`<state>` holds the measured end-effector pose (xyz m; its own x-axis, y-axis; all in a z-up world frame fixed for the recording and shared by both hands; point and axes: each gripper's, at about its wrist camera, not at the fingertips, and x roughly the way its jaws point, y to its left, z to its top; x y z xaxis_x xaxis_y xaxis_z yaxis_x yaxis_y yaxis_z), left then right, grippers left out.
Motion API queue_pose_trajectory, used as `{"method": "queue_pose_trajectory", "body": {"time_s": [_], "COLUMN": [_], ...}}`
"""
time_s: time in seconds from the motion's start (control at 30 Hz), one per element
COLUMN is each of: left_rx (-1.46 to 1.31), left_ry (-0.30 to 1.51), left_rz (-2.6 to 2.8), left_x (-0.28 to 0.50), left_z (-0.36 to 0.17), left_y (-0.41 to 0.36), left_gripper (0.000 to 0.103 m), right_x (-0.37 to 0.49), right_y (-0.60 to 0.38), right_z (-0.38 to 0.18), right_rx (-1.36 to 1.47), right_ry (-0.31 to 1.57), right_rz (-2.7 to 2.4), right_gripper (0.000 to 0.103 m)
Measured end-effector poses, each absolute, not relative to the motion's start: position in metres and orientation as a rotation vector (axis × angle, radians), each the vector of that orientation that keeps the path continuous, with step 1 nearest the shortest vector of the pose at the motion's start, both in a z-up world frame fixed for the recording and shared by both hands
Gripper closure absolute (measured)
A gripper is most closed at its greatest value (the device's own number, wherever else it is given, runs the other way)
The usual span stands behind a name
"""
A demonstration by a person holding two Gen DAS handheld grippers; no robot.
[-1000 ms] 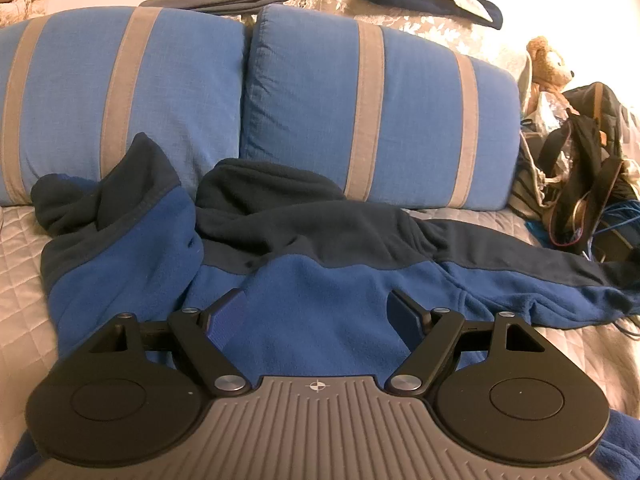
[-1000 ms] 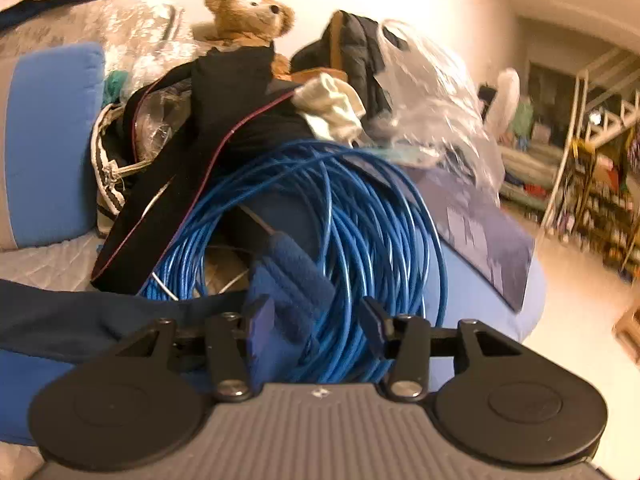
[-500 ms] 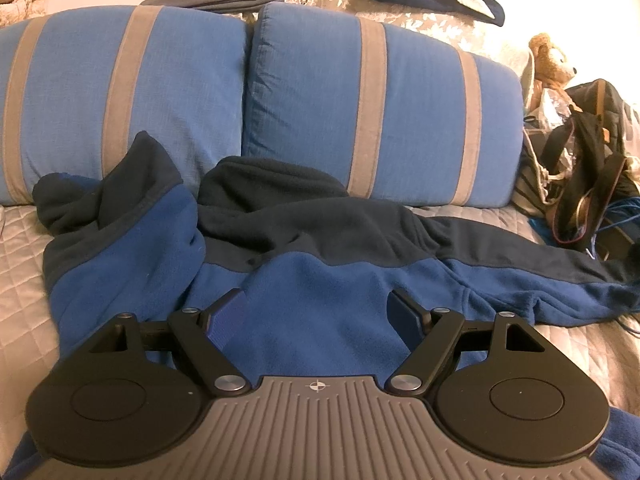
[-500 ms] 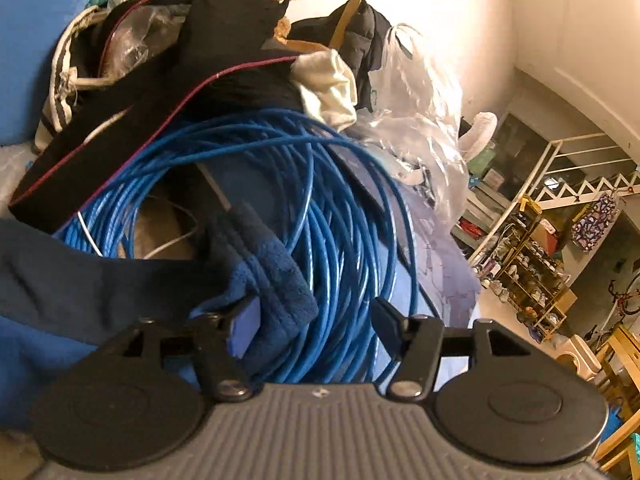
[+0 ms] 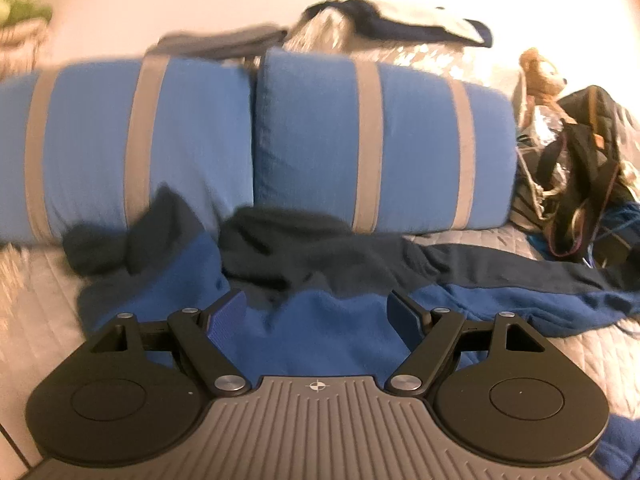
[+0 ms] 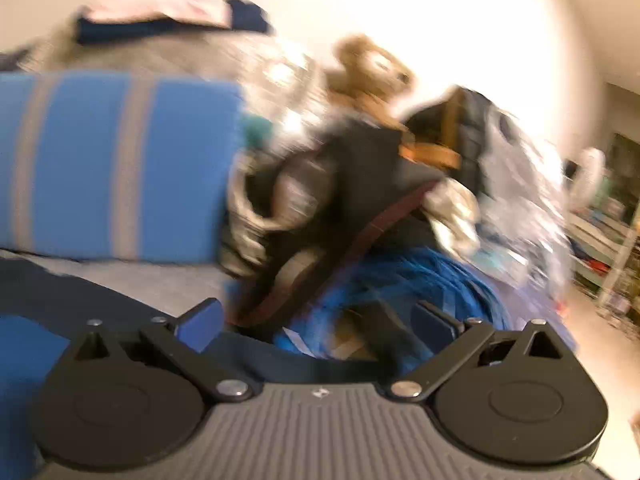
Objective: Fold clothes
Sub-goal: 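Withdraw both tools from the spread fleece jacket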
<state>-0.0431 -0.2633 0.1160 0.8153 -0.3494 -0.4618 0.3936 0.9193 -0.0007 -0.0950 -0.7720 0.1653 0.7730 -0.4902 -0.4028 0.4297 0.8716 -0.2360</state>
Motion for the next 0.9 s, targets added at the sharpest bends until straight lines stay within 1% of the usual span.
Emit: {"method": "queue_pose_trajectory", "body": {"time_s": [0.2, 0.43, 0.6, 0.73, 0.9], "left_rx": [0.199, 0.142, 0.120, 0.075, 0.059], "left_ry": [0.375, 0.335, 0.328, 0.332, 0.363], "left_rz": [-0.375, -0.287, -0.253, -0.224, -0.193], "left_x": [-0.056, -0.048, -0.043, -0.039, -0.033], "left_z": [0.155, 0.191, 0.206, 0.213, 0.209], "left_y": [-0.240, -0.205, -0.183, -0.164, -0.146], "left_gripper": [0.025, 0.025, 0.025, 0.025, 0.025], "right_x": [-0.090, -0.060, -0.043, -0.032, -0.021], "right_y": [-0.700, -0.610, -0.550, -0.507, -0.466], "right_z": [0.210, 0.241, 0.263, 0.278, 0.269], "right_rx": [-0.112, -0.195, -0.237, -0.193, -0.129], "right_ry": [0.420, 0.383, 0.357, 0.344, 0.345], "right_rz": [-0.284, -0.108, 0.036, 0.139, 0.227], "right_gripper": [0.000, 0.000, 0.000, 0.000, 0.000]}}
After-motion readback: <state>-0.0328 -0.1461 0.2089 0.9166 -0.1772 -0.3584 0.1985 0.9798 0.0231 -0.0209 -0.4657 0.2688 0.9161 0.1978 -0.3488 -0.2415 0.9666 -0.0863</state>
